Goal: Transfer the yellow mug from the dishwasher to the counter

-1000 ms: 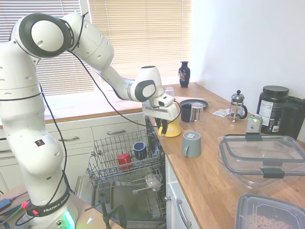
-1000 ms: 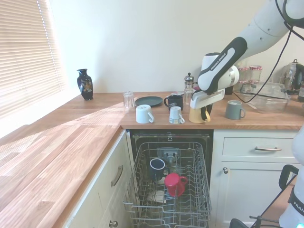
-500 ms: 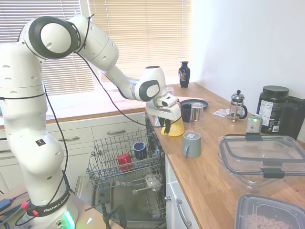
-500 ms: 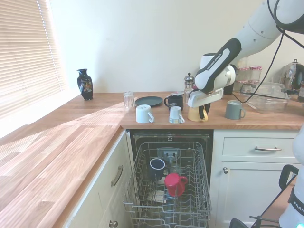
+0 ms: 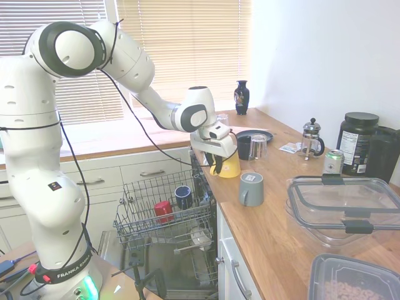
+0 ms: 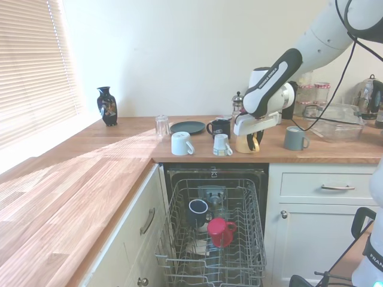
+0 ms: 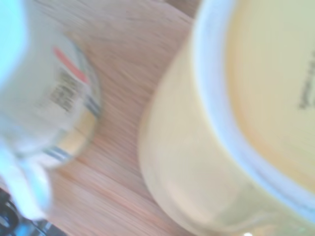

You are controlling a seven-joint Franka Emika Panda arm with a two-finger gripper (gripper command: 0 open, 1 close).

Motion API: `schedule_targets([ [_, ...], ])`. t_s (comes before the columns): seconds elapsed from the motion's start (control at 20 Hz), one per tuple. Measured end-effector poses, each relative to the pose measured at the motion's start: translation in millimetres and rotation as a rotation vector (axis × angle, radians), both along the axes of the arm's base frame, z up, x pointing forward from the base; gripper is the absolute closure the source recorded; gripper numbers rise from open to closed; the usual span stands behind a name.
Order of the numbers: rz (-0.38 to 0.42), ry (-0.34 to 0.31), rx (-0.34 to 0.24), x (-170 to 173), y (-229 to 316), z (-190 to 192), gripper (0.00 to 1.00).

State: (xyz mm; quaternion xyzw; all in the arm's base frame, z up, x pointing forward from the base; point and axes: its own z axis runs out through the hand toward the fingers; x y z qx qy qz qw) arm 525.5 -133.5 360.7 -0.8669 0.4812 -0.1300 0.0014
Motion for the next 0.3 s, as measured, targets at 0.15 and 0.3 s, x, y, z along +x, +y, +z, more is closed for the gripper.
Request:
schedule_targets([
  [0.15,0.001,-0.063,-0.015,-12,16,35,0.00],
  [0.3,-0.008,-0.079,-0.028,-45,37,41,0.00],
])
